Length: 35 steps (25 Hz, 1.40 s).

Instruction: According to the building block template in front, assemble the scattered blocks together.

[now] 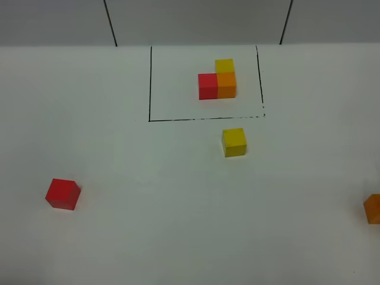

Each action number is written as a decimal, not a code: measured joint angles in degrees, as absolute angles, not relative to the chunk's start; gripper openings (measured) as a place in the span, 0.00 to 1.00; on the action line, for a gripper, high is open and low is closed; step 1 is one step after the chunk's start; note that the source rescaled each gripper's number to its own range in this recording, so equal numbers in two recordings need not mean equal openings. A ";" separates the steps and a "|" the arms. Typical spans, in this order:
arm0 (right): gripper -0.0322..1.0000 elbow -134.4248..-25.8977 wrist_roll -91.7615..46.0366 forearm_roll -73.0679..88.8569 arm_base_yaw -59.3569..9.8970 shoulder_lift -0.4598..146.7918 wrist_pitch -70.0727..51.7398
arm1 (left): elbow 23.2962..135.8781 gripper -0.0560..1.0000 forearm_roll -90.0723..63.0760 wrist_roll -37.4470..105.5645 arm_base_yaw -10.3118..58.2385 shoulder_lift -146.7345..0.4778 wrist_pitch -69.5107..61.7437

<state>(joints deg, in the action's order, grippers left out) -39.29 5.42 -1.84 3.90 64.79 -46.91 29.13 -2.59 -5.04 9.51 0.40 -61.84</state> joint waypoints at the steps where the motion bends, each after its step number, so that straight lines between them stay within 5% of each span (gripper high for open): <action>1: 0.91 -38.25 4.69 -1.84 3.90 65.23 -46.30 | 29.13 0.67 -2.59 -5.04 9.51 0.40 -61.84; 10: 0.69 -35.39 2.49 -1.49 3.94 72.99 -41.51 | 29.13 0.67 -2.59 -5.04 9.51 0.40 -61.84; 30: 0.65 -35.39 1.96 0.00 3.94 91.83 -30.26 | 29.13 0.67 -2.59 -5.04 9.51 0.40 -61.84; 35: 0.34 -35.39 2.15 0.57 3.94 91.84 -30.92 | 29.13 0.67 -2.59 -5.04 9.51 0.40 -61.84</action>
<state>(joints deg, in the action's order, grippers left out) -35.39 2.15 0.57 3.94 91.84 -30.92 29.13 -2.59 -5.04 9.51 0.40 -61.84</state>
